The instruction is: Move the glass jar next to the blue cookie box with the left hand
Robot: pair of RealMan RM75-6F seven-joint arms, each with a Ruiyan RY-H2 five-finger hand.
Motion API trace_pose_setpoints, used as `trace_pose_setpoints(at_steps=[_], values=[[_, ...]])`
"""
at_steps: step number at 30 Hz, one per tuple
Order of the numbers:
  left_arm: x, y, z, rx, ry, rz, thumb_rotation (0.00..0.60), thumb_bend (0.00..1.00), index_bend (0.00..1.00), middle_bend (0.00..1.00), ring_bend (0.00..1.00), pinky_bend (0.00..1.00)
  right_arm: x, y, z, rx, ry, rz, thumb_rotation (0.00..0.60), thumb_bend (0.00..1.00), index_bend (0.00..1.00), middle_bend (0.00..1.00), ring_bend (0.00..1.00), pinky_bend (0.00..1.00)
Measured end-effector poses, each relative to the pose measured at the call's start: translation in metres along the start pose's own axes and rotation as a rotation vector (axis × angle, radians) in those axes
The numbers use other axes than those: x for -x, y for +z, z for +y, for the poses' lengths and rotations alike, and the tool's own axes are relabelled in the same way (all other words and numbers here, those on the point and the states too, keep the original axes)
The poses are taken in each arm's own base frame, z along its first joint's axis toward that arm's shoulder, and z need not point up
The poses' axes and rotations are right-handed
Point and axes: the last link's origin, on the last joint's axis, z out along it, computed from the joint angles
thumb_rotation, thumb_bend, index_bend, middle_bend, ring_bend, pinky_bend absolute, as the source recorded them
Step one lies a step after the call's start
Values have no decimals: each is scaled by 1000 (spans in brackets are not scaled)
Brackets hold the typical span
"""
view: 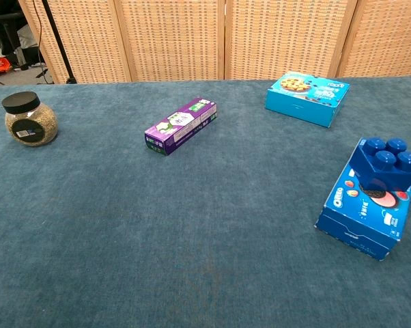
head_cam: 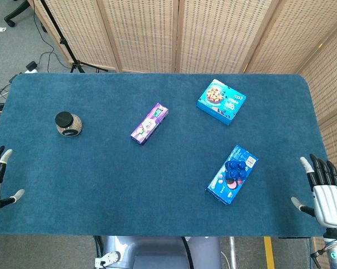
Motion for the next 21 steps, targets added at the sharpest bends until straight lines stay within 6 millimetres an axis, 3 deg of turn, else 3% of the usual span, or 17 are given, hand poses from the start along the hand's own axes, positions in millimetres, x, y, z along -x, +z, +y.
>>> trace_pose_setpoints(at_steps=[10, 12, 14, 16, 17, 21], values=[[2, 2, -1, -6, -4, -20, 600, 25, 0, 0, 0, 0, 1, -1, -1, -3, 8, 0, 600, 0, 0, 0, 0, 0], [2, 7, -1, -3, -21, -41, 600, 220, 0, 0, 0, 0, -1, -1, -1, -3, 12, 4, 600, 0, 0, 0, 0, 0], [2, 15, -1, -1, -58, -70, 600, 690, 0, 0, 0, 0, 0, 0, 0, -2, 14, 2, 600, 0, 0, 0, 0, 0], [3, 25, 0, 4, -95, -98, 600, 948, 0, 0, 0, 0, 0, 1, 1, 0, 16, 0, 600, 0, 0, 0, 0, 0], [4, 35, 1, 8, -115, -117, 600, 998, 0, 0, 0, 0, 0, 2, 1, 2, 17, 0, 600, 0, 0, 0, 0, 0], [7, 71, 0, 8, -161, -180, 600, 1000, 0, 0, 0, 0, 1, 5, 3, 14, 14, 1, 600, 0, 0, 0, 0, 0]])
